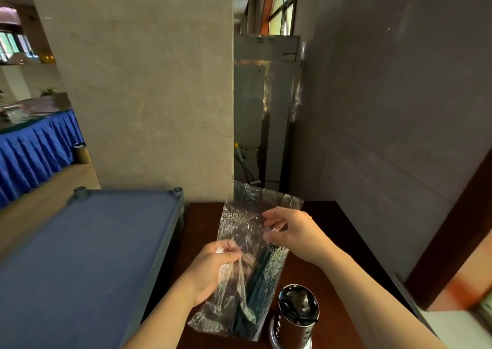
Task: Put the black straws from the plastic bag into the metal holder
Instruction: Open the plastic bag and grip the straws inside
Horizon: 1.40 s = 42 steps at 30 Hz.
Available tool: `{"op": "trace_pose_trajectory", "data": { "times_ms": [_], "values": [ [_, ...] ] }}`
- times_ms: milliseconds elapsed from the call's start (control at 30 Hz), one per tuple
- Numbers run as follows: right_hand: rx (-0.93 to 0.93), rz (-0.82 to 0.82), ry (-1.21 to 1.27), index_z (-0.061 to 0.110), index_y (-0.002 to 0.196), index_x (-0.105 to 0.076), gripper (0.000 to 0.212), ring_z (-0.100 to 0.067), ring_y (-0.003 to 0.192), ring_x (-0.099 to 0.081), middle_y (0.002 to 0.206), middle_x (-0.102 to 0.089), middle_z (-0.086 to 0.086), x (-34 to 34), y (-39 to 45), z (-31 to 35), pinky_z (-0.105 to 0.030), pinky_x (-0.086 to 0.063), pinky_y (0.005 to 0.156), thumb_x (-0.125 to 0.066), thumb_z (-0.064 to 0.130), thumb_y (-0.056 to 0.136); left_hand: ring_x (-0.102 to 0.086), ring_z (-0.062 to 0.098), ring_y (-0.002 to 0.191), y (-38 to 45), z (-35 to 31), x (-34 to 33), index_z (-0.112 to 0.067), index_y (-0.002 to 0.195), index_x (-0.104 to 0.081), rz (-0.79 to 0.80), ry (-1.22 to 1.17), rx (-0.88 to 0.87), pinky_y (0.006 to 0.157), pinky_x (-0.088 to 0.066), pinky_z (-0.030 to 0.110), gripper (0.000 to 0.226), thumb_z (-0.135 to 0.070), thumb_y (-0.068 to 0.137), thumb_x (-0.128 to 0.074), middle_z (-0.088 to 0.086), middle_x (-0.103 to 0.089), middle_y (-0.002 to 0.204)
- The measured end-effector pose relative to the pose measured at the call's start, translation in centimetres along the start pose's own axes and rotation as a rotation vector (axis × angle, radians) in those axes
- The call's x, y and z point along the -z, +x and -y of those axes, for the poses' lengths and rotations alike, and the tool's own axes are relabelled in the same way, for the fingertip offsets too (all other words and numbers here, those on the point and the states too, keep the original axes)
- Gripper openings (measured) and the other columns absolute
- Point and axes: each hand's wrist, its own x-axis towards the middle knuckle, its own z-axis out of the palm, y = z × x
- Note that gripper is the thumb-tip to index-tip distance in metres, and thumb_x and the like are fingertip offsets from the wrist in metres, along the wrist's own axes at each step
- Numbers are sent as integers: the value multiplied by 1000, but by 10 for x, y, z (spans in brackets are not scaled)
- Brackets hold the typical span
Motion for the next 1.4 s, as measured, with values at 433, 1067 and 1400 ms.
{"op": "trace_pose_trajectory", "data": {
  "times_ms": [433,1067,1400],
  "values": [
    [85,-17,71,26,86,-68,13,-8,81,-66,83,-72,6,-3,5,4,-40,-58,79,-62,21,96,-69,24,91,4,13,-2,-9,103,-62,84,-271,63,75,-60,52,40,-26,74,-83,7,-70,108],
    [78,16,350,12,99,-65,9,-21,85,-72,90,-76,-8,-8,5,5,-36,-59,79,-57,12,99,-76,17,99,5,33,-28,-21,119,-60,38,-99,107,77,-55,27,61,10,70,-80,1,-80,106],
    [58,-39,-20,17,99,-74,19,-8,79,-69,83,-73,7,-6,6,2,-31,-58,77,-55,13,99,-76,8,90,8,45,-23,-20,110,-64,-73,41,81,79,-47,23,53,14,72,-77,-7,-81,94]
  ]
}}
